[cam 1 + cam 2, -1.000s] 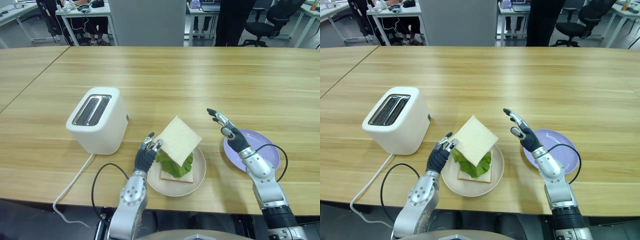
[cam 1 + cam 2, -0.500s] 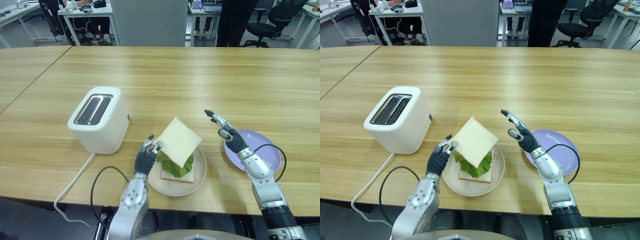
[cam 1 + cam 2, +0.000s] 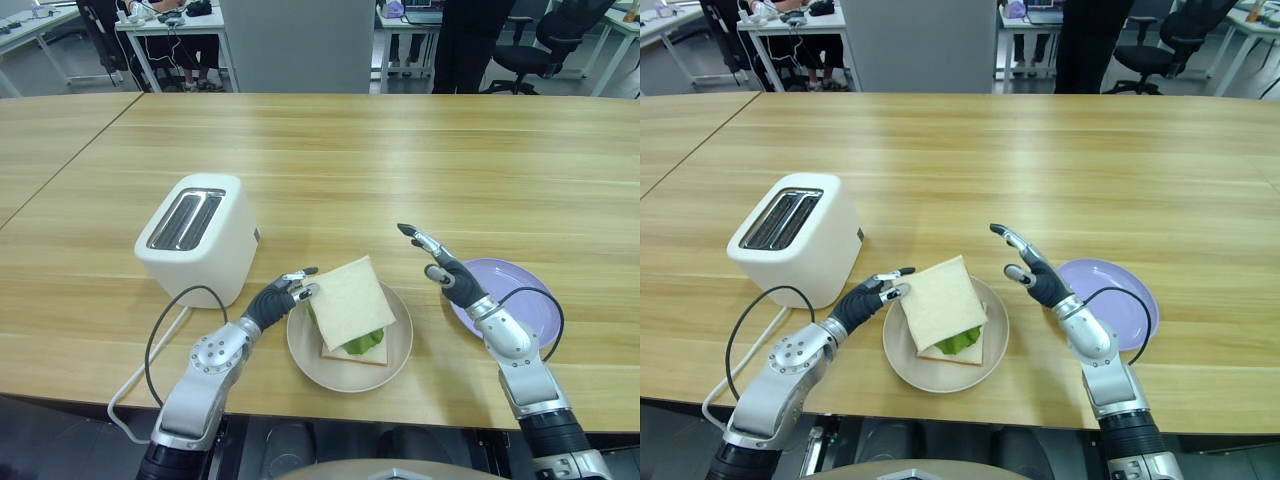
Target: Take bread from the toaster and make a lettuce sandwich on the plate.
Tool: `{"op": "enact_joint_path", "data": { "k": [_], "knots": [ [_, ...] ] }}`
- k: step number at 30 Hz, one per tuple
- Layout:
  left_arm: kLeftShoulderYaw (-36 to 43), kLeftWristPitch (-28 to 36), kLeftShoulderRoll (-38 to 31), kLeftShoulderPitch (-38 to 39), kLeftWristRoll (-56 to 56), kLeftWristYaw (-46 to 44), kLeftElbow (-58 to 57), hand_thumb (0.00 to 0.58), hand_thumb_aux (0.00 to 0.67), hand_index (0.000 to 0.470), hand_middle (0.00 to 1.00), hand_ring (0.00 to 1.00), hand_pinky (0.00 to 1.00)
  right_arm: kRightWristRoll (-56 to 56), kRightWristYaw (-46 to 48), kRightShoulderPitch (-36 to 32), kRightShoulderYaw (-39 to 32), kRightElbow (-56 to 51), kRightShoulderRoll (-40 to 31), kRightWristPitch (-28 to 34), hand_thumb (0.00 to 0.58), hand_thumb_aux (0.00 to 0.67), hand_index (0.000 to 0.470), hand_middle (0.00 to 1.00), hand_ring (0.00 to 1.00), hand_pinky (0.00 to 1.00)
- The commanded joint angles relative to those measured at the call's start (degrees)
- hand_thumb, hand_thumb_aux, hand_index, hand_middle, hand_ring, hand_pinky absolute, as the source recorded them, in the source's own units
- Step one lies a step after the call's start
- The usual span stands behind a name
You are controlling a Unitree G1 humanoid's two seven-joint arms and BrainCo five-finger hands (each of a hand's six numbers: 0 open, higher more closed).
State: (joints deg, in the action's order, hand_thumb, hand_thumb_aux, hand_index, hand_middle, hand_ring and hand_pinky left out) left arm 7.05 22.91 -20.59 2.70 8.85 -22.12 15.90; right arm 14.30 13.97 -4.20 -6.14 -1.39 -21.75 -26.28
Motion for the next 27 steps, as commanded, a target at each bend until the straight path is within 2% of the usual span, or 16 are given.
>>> {"op": "enact_joint_path", "data": {
  "k": [1,13,27],
  "knots": [
    [1.5,0.5,-0.1,-0.7,0.7,-3.0,-0.7,0.58,0.67,0.46,0.11,0.11,0.11,5.2,-1.7,0.2,-0.6,1.5,-1.8,-2.9,0.0,0.0,0.0,0.0,0.0,0.0],
    [4.9,5.3,-1.1,-6.2,-3.8,-3.4,-1.5,0.58,0.67,0.46,0.11,0.11,0.11,23.2,-4.6,2.7,-7.6,5.3,-9.0,-14.4,0.0,0.0,0.0,0.0,0.0,0.0],
    [3.6,5.5,-3.4,-9.5,-5.2,-5.3,-4.9,0.58,0.67,0.46,0.1,0.1,0.1,22.8,-3.8,2.5,-11.8,2.5,-8.8,-14.8,0.0,0.0,0.0,0.0,0.0,0.0]
  ]
}}
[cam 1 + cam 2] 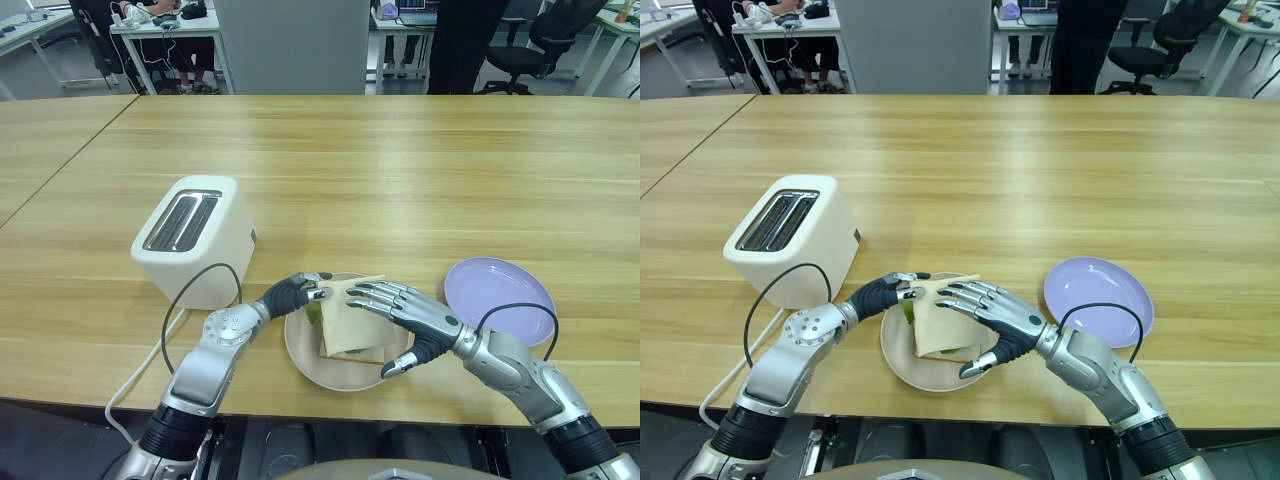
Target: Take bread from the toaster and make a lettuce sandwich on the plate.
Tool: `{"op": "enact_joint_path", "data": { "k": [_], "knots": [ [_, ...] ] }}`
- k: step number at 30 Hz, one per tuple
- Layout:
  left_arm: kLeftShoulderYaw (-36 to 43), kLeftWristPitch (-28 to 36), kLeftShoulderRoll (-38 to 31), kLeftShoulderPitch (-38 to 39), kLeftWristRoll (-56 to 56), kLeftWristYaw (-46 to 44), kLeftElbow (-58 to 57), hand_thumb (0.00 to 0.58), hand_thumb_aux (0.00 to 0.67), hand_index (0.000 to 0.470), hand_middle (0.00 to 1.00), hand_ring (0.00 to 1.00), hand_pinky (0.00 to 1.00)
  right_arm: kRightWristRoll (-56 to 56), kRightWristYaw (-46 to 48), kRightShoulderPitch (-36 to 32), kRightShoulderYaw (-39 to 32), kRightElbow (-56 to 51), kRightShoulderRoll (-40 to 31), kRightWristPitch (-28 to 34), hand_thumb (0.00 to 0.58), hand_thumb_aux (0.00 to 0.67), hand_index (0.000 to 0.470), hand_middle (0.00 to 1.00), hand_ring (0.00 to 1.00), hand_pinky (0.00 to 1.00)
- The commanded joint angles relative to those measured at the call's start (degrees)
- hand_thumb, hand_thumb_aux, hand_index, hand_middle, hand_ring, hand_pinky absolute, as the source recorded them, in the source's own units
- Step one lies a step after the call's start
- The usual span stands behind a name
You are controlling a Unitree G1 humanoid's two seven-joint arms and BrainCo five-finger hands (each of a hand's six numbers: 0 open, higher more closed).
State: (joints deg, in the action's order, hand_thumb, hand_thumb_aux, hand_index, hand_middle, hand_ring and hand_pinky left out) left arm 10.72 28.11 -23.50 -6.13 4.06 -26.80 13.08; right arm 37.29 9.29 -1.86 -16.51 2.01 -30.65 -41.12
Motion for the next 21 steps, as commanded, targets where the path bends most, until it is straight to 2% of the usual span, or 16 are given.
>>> {"op": "enact_joint_path", "data": {
  "k": [1,8,21],
  "knots": [
    [-0.2,0.7,-0.4,-0.9,-0.5,-0.5,-2.2,0.58,0.67,0.46,0.11,0.11,0.11,-0.1,0.9,0.0,-1.7,-1.1,0.1,0.0,0.0,0.0,0.0,0.0,0.0,0.0],
    [0.1,1.9,-1.9,-3.4,-1.6,-1.6,-2.7,0.58,0.67,0.46,0.12,0.12,0.12,-0.7,1.6,-0.6,-2.8,-2.5,-0.3,0.0,0.0,0.0,0.0,0.0,0.0,0.0],
    [5.6,2.4,-3.0,-4.5,-7.7,-1.9,-2.0,0.58,0.67,0.46,0.13,0.13,0.13,-0.9,7.3,-2.4,-7.3,-5.6,-1.2,0.1,0.0,0.0,0.0,0.0,0.0,0.0]
  ]
}}
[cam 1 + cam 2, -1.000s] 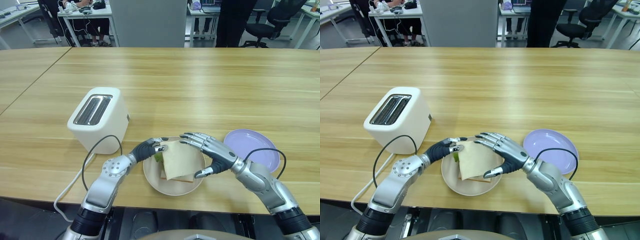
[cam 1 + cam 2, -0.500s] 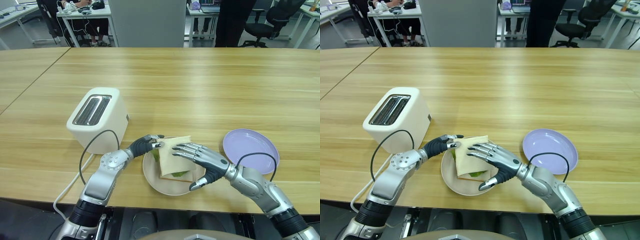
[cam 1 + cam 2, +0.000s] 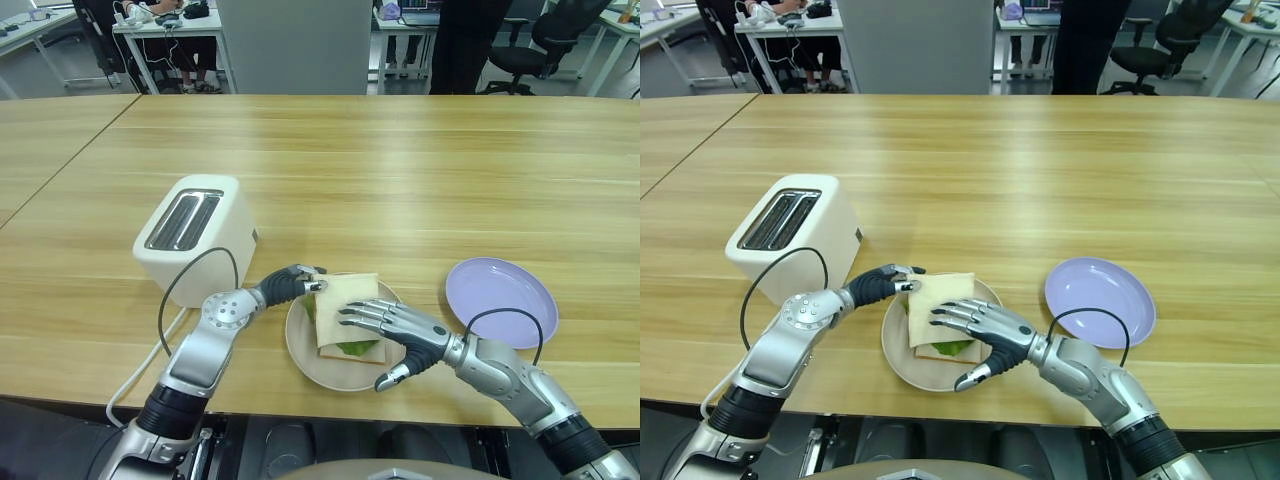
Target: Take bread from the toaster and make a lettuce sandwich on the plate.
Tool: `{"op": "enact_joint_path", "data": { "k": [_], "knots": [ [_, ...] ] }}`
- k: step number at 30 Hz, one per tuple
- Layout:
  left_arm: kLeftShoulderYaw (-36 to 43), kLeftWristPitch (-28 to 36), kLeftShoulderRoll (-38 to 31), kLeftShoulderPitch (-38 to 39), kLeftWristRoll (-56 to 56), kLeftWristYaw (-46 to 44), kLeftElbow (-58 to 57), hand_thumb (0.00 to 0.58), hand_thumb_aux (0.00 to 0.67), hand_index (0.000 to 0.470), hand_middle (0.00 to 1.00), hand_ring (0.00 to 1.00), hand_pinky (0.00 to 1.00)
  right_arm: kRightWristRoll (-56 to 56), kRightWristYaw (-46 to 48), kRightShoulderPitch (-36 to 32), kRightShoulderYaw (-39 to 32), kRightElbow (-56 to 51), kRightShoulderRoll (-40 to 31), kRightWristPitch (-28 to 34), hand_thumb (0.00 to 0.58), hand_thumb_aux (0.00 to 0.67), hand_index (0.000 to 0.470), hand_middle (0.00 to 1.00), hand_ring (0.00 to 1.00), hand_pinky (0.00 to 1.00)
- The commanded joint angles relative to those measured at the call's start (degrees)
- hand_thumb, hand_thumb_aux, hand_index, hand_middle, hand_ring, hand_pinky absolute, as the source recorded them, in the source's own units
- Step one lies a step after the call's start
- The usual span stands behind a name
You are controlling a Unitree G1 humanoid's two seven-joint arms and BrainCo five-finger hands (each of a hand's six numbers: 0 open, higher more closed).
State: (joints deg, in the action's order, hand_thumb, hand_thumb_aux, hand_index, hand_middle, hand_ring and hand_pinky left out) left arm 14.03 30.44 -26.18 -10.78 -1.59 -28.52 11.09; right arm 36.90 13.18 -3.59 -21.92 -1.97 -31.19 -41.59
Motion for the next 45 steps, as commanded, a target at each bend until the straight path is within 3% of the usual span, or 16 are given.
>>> {"op": "enact_joint_path", "data": {
  "k": [1,10,12,13,14,15,17,18,22,33,38,45],
  "knots": [
    [2.7,0.0,-0.3,0.4,-2.7,0.0,0.2,0.58,0.67,0.46,0.12,0.12,0.12,-0.7,4.3,-0.9,-2.4,-2.0,-0.7,0.9,0.0,0.0,0.0,0.0,0.0,0.0],
    [5.1,-0.3,0.9,0.9,-6.7,1.1,0.7,0.58,0.67,0.46,0.11,0.11,0.11,-5.8,12.9,-1.1,-5.7,-5.7,-1.0,4.3,0.0,0.0,0.0,0.0,0.0,0.0],
    [5.9,-0.5,0.7,0.8,-8.1,1.2,0.8,0.579,0.638,0.438,0.11,0.11,0.11,-6.9,14.1,-1.0,-6.0,-5.6,-1.0,4.7,0.0,0.0,0.0,0.0,0.0,0.0],
    [5.9,-0.4,0.9,0.9,-8.4,1.3,1.1,0.563,0.554,0.381,0.11,0.11,0.11,-7.7,14.9,-1.0,-6.1,-5.6,-1.0,5.0,0.0,0.0,0.0,0.0,0.0,0.0],
    [6.1,-0.5,0.8,1.0,-8.9,1.4,1.5,0.506,0.431,0.296,0.12,0.12,0.12,-8.3,15.5,-1.0,-6.2,-5.5,-1.0,5.1,0.0,0.0,0.0,0.0,0.0,0.0],
    [6.3,-0.4,0.7,1.0,-9.4,1.4,1.7,0.506,0.431,0.296,0.12,0.12,0.12,-8.6,15.9,-1.1,-6.2,-5.3,-1.0,5.2,0.0,0.0,0.0,0.0,0.0,0.0],
    [6.6,-0.3,0.6,1.1,-9.9,1.4,2.2,0.343,0.242,0.166,0.12,0.12,0.12,-9.3,16.4,-1.1,-6.2,-5.1,-1.1,5.3,0.0,0.0,0.0,0.0,0.0,0.0],
    [6.8,-0.3,0.5,1.1,-10.4,1.6,2.5,0.014,0.008,0.005,0.12,0.12,0.12,-9.7,16.7,-1.3,-6.2,-5.2,-1.1,5.4,0.0,0.0,0.0,0.0,0.0,0.0],
    [6.0,-0.1,0.8,0.6,-10.8,2.2,3.7,0.0,0.0,0.0,0.11,0.11,0.11,-10.4,17.6,-1.7,-6.2,-5.6,-1.5,5.1,0.0,0.0,0.0,0.0,0.0,0.0],
    [-6.1,-0.9,-0.2,-7.7,-12.6,9.8,6.2,0.0,0.0,0.0,0.07,0.07,0.07,-10.4,17.2,-2.3,-5.9,-7.1,-1.7,4.5,0.0,0.0,0.0,0.0,0.0,0.0],
    [-7.4,-7.7,2.4,-4.4,-14.0,15.6,9.2,0.0,0.0,0.0,0.05,0.05,0.05,-9.8,16.5,-2.5,-5.9,-7.3,-1.1,4.4,0.0,0.0,0.0,0.0,0.0,0.0],
    [-4.7,-25.7,9.3,12.1,-18.5,28.1,14.7,0.0,0.0,0.0,0.07,0.07,0.07,-16.2,16.5,-1.1,-3.4,-4.7,1.6,8.7,0.0,0.0,0.0,0.0,0.0,0.0]
  ]
}}
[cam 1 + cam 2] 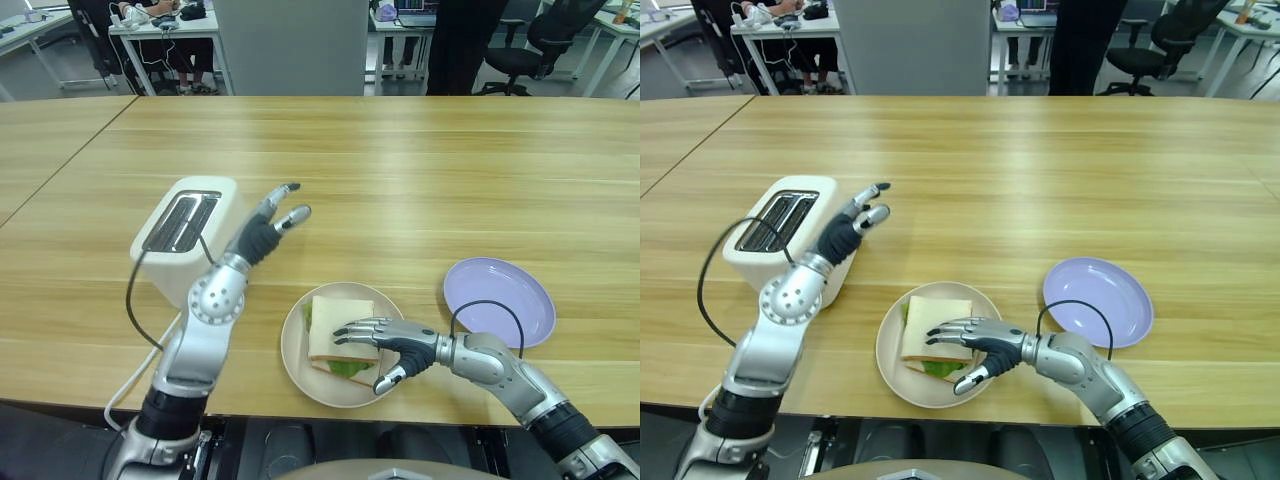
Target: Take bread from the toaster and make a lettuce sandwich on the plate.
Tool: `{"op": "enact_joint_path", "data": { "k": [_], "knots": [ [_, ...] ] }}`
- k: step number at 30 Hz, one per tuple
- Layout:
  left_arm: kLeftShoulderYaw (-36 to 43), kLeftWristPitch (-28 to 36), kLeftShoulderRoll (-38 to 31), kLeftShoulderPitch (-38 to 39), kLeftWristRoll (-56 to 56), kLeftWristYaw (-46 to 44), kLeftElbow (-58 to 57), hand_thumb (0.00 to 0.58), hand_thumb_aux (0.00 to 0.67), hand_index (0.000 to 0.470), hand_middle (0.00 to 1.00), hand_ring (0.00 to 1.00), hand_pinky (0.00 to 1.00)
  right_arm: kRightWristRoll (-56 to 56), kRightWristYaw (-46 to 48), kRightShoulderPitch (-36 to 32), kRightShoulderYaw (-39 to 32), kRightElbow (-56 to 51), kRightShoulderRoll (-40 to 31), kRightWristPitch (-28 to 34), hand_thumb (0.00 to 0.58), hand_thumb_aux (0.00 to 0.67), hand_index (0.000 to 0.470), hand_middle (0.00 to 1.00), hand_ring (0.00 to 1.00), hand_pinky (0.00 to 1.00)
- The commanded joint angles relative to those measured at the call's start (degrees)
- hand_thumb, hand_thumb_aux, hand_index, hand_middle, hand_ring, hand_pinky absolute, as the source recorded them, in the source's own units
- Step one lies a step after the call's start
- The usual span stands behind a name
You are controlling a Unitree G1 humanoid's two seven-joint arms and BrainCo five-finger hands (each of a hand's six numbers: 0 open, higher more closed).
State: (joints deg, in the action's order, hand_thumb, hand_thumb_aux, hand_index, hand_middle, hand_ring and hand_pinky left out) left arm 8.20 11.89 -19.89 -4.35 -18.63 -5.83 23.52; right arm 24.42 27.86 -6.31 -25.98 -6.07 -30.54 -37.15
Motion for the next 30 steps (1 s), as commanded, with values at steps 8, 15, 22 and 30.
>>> {"op": "enact_joint_path", "data": {
  "k": [8,15,22,30],
  "knots": [
    [3.8,-26.9,12.2,17.7,-7.3,19.7,1.9,0.0,0.0,0.0,0.16,0.16,0.16,-28.0,5.2,7.2,8.1,6.6,8.8,23.9,0.0,0.0,0.0,0.0,0.0,0.0],
    [6.7,-36.1,14.0,27.0,-9.5,23.6,0.0,0.0,0.0,0.0,0.0,0.0,0.0,-30.5,4.1,9.6,11.2,12.2,9.9,25.5,0.0,0.0,0.0,0.0,0.0,0.0],
    [10.6,-37.7,8.5,38.3,4.8,12.4,0.9,0.075,0.045,0.031,0.0,0.0,0.0,-40.2,9.0,12.5,14.5,18.2,8.0,32.0,0.0,0.0,0.0,0.0,0.0,0.0],
    [15.0,-39.4,-1.1,49.7,19.6,-0.6,1.7,0.58,0.67,0.46,0.0,0.0,0.0,-42.0,17.4,18.1,12.9,22.2,3.0,30.5,0.58,0.67,0.46,0.57,0.57,0.57]
  ]
}}
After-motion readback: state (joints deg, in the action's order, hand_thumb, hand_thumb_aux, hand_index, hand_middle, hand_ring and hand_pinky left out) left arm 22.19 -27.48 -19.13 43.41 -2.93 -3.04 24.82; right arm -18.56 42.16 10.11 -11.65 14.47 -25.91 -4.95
